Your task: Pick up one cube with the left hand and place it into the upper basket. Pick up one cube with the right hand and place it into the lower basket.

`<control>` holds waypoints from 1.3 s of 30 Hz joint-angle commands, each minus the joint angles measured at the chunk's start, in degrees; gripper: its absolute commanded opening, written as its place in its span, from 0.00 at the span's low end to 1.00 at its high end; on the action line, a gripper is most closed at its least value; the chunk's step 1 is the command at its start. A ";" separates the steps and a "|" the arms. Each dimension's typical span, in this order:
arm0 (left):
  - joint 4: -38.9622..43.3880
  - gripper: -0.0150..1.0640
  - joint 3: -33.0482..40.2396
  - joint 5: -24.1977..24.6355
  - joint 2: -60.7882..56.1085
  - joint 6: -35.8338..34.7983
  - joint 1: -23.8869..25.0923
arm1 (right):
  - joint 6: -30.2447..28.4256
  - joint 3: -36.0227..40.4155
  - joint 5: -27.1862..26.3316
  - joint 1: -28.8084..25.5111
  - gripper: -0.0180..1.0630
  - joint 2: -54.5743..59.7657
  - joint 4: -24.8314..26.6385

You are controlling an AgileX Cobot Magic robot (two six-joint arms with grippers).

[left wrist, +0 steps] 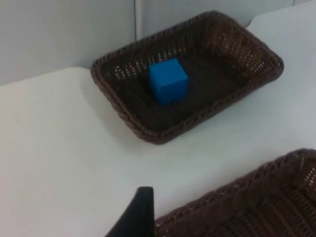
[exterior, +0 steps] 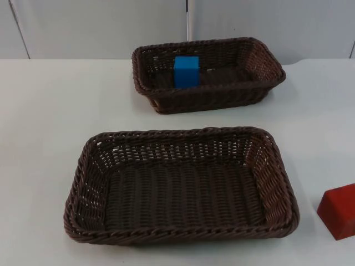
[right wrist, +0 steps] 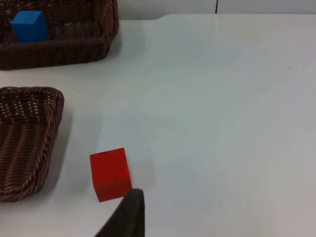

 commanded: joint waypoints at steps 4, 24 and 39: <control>-0.10 0.91 5.17 -0.83 -6.58 -0.71 -0.09 | 0.06 0.30 -0.28 -0.21 0.99 -0.21 0.19; 0.42 0.91 9.37 8.74 -21.82 -0.71 -0.09 | 0.06 0.30 -0.28 -0.21 0.99 -0.21 0.19; 1.49 0.91 15.80 9.93 -26.32 -0.71 -0.09 | 0.07 0.30 -0.28 -0.21 0.99 -0.21 0.33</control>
